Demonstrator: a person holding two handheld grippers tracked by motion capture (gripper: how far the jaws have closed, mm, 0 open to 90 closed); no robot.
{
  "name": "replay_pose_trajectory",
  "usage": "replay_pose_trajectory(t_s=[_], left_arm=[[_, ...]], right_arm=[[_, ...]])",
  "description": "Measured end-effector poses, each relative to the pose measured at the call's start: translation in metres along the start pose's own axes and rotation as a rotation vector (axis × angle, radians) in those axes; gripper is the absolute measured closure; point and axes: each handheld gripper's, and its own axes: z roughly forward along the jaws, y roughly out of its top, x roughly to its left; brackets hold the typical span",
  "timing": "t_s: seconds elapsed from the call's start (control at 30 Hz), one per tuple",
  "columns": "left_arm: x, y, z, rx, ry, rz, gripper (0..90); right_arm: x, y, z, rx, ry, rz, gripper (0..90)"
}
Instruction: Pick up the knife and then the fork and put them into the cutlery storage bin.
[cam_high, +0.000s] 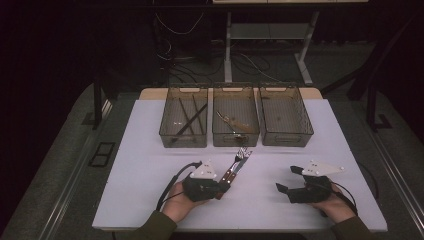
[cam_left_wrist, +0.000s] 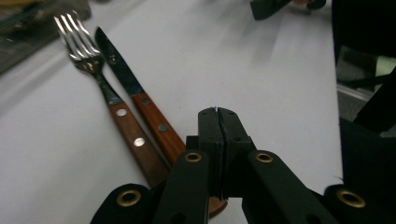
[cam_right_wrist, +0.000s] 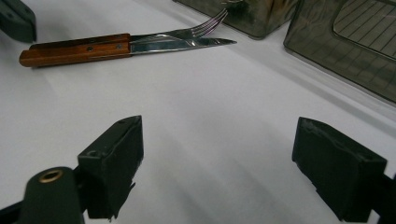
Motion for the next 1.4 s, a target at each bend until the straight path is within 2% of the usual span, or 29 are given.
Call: replay_pose_trajectory(t_s=[0.17, 0.37, 0.5, 0.67, 0.73, 1.0, 1.03, 1.17, 1.23, 1.4], left_arm=[[-0.001, -0.004, 0.009, 0.063, 0.014, 0.004, 89.0], [-0.001, -0.005, 0.011, 0.078, 0.025, 0.010, 89.1], [0.002, -0.006, 0.009, 0.093, 0.051, 0.015, 89.1], [0.004, -0.008, 0.008, 0.093, 0.063, 0.010, 89.1], [0.005, -0.008, 0.008, 0.116, 0.080, 0.017, 89.1], [0.007, -0.009, 0.006, 0.099, 0.081, -0.004, 87.8], [0.008, -0.009, 0.004, 0.111, 0.076, 0.013, 86.3], [0.010, -0.006, 0.000, 0.066, 0.061, -0.004, 77.1], [0.014, -0.003, -0.004, 0.058, 0.076, -0.001, 73.0], [0.033, 0.006, -0.006, 0.043, 0.118, -0.037, 65.9]], right_arm=[[0.000, 0.000, 0.000, -0.002, -0.002, -0.004, 16.7], [0.000, 0.000, 0.000, -0.002, -0.004, -0.009, 16.7], [0.000, 0.001, 0.000, -0.005, -0.007, -0.006, 16.6], [0.000, 0.001, -0.001, -0.007, -0.006, -0.005, 16.6], [0.000, 0.001, -0.001, -0.007, -0.005, -0.004, 16.7], [0.000, 0.001, -0.002, -0.010, -0.003, -0.002, 16.7], [0.000, 0.001, -0.002, -0.010, -0.003, -0.001, 16.7], [0.000, 0.001, -0.002, -0.012, -0.002, -0.002, 16.7], [0.000, 0.002, -0.002, -0.013, -0.001, 0.000, 16.6], [0.000, 0.002, -0.002, -0.011, -0.001, -0.002, 16.7]])
